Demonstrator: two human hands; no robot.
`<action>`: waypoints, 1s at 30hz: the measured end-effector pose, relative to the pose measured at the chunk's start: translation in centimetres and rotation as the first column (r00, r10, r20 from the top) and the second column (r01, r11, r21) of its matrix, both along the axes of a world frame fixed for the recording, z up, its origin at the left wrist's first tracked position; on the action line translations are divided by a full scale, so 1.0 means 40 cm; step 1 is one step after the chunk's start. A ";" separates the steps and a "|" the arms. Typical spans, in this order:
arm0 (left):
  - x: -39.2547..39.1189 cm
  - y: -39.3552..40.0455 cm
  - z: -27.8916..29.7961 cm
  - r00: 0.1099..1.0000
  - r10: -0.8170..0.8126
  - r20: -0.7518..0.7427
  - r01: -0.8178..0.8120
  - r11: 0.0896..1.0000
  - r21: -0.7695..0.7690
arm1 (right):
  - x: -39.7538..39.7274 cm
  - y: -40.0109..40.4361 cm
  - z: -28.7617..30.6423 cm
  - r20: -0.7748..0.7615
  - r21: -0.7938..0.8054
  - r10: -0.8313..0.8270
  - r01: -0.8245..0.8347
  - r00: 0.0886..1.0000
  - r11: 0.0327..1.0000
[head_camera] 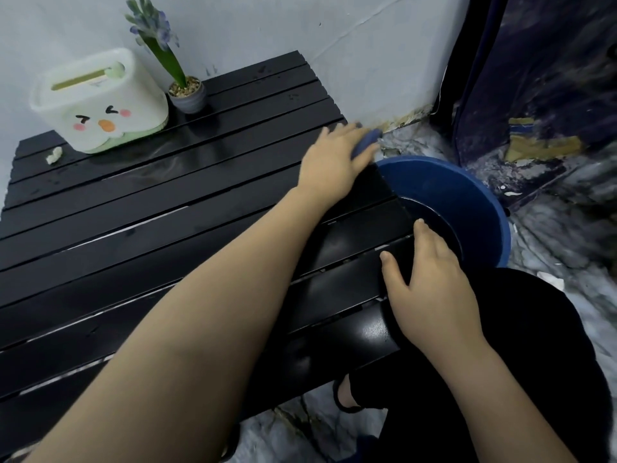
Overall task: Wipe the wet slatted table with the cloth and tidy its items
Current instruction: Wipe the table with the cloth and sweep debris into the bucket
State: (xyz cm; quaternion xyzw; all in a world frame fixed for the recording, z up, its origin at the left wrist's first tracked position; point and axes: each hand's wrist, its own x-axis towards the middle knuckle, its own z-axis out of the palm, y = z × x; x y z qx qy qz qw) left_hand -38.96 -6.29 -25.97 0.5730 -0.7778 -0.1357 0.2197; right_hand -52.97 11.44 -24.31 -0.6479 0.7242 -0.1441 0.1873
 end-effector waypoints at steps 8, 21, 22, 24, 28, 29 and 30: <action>0.053 0.067 0.027 0.790 0.233 -0.566 -0.281 0.960 0.003 | 0.005 0.002 0.000 -0.052 0.004 0.023 -0.023 0.998 1.000; -0.023 0.133 0.001 0.964 -0.175 -0.200 0.179 0.984 0.005 | 0.026 0.008 -0.003 -0.162 0.006 0.002 -0.001 0.987 1.000; -0.028 0.146 0.006 0.943 -0.156 -0.295 0.164 0.986 0.003 | 0.024 0.009 -0.003 -0.160 0.004 0.008 -0.007 0.987 1.000; -0.022 0.162 0.022 0.841 -0.020 -0.540 0.044 0.999 0.032 | 0.020 0.012 -0.003 -0.161 0.005 0.016 -0.016 0.987 1.000; 0.095 0.197 0.067 0.541 0.248 -0.803 -0.279 0.954 0.107 | 0.033 0.004 0.010 -0.154 0.036 0.053 -0.048 0.987 0.998; 0.147 0.207 0.074 0.510 0.293 -0.809 -0.358 0.927 0.110 | 0.046 -0.004 0.016 -0.156 0.023 0.089 -0.087 0.984 0.996; 0.205 0.219 0.080 0.496 0.340 -0.799 -0.434 0.894 0.112 | 0.065 -0.015 0.024 -0.157 0.002 0.133 -0.135 0.979 0.991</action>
